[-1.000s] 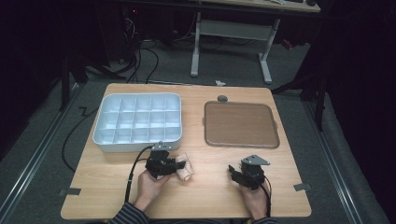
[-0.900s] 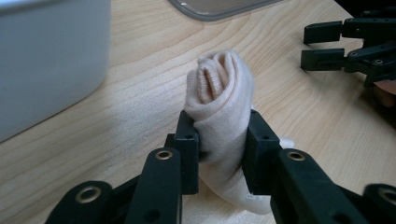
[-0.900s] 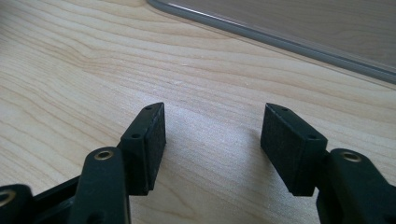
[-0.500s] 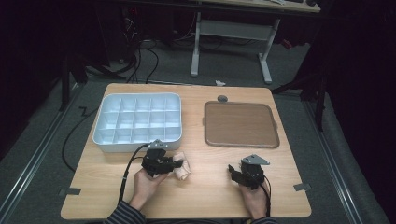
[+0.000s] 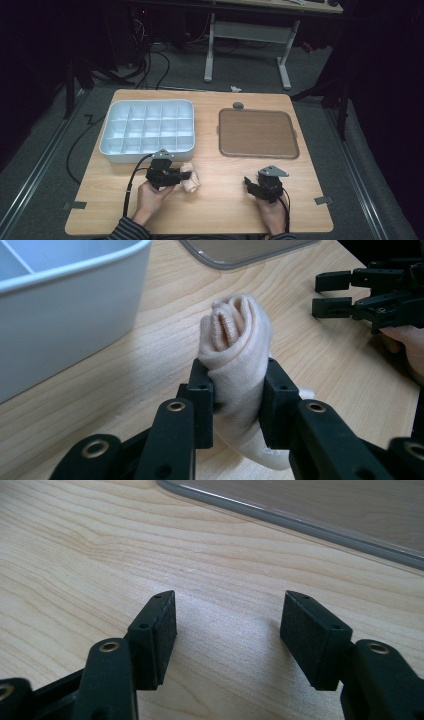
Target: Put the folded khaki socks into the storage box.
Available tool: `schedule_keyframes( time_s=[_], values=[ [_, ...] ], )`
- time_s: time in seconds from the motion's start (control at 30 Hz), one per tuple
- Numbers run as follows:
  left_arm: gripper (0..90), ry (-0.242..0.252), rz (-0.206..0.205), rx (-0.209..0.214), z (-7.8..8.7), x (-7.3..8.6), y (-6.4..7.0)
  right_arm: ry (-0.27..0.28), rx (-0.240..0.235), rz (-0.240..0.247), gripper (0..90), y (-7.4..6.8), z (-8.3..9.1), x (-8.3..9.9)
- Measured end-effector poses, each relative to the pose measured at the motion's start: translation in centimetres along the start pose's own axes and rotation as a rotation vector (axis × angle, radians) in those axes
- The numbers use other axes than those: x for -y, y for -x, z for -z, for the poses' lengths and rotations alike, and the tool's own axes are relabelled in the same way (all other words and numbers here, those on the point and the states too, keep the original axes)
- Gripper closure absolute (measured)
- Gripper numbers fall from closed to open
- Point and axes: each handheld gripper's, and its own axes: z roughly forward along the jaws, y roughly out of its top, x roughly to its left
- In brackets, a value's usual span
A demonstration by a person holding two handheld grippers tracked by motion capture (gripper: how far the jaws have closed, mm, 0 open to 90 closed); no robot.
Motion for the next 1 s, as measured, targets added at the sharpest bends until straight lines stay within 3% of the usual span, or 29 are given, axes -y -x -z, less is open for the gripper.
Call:
schedule_keyframes(
  time_s=[0.13,0.47,0.83,1.0],
  values=[
    [71.6,0.005,0.016,0.002,0.7,0.0,-0.5,-0.001,-0.002,0.001,38.9,0.0,0.0,0.0],
    [71.9,0.013,0.002,-0.015,2.2,-0.5,-0.9,-0.002,-0.003,0.000,38.8,0.0,0.0,0.0],
    [71.9,0.026,0.034,-0.004,3.8,-0.5,-2.0,-0.001,-0.004,0.000,38.7,0.0,0.0,0.0],
    [71.9,0.026,0.025,-0.011,4.3,-0.9,-2.2,-0.001,-0.005,0.002,38.6,0.0,0.0,0.0]
  ],
)
